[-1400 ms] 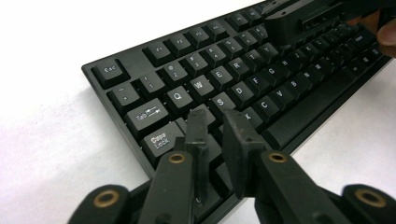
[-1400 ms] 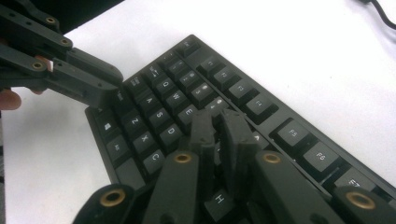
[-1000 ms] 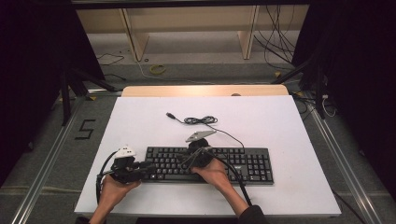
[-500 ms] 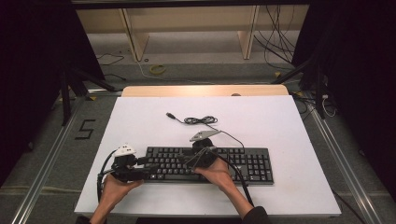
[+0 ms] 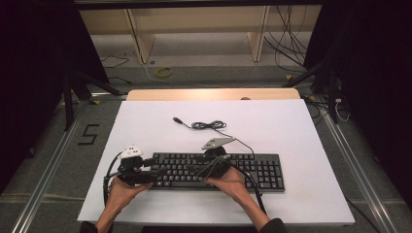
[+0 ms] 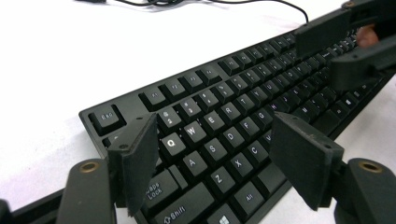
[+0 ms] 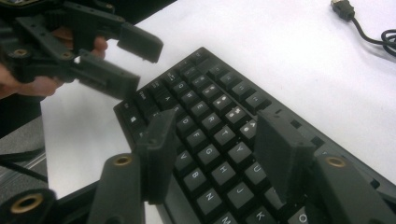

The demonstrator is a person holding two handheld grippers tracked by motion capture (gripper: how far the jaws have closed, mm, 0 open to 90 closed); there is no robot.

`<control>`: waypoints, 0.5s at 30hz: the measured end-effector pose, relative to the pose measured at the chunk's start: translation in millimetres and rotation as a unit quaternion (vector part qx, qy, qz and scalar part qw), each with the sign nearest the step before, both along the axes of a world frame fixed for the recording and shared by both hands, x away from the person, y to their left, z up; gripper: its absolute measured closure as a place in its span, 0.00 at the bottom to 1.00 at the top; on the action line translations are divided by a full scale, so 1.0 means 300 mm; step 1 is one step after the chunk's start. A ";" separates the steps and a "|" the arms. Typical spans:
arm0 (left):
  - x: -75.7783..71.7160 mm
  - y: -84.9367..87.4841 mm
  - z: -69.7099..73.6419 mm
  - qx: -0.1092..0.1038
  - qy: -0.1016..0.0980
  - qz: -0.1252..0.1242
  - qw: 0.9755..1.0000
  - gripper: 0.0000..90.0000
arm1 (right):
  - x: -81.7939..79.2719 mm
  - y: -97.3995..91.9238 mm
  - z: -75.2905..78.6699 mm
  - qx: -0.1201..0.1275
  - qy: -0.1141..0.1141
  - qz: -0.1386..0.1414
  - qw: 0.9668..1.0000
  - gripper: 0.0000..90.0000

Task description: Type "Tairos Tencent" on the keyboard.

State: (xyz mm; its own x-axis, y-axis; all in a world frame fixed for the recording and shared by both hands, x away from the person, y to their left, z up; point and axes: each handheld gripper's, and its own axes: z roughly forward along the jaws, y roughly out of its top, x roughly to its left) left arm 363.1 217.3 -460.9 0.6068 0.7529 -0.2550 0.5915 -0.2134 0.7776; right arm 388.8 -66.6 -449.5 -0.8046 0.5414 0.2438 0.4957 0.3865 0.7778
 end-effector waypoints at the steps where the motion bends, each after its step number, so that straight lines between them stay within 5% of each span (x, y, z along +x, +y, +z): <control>1: 0.002 -0.001 0.001 0.001 0.000 0.000 1.000 0.36 | -0.004 -0.002 0.000 0.001 0.000 -0.001 1.000 0.53; 15: 0.051 -0.063 0.002 0.021 0.009 -0.013 1.000 0.42 | -0.035 -0.046 0.002 0.012 -0.008 -0.001 1.000 0.45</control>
State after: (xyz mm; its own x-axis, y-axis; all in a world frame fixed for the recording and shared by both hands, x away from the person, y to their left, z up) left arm 378.6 198.6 -460.3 0.6217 0.7474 -0.2344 0.5996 -0.2615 0.7563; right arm 378.4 -80.3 -449.1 -0.8076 0.5369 0.2440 0.4836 0.3662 0.7950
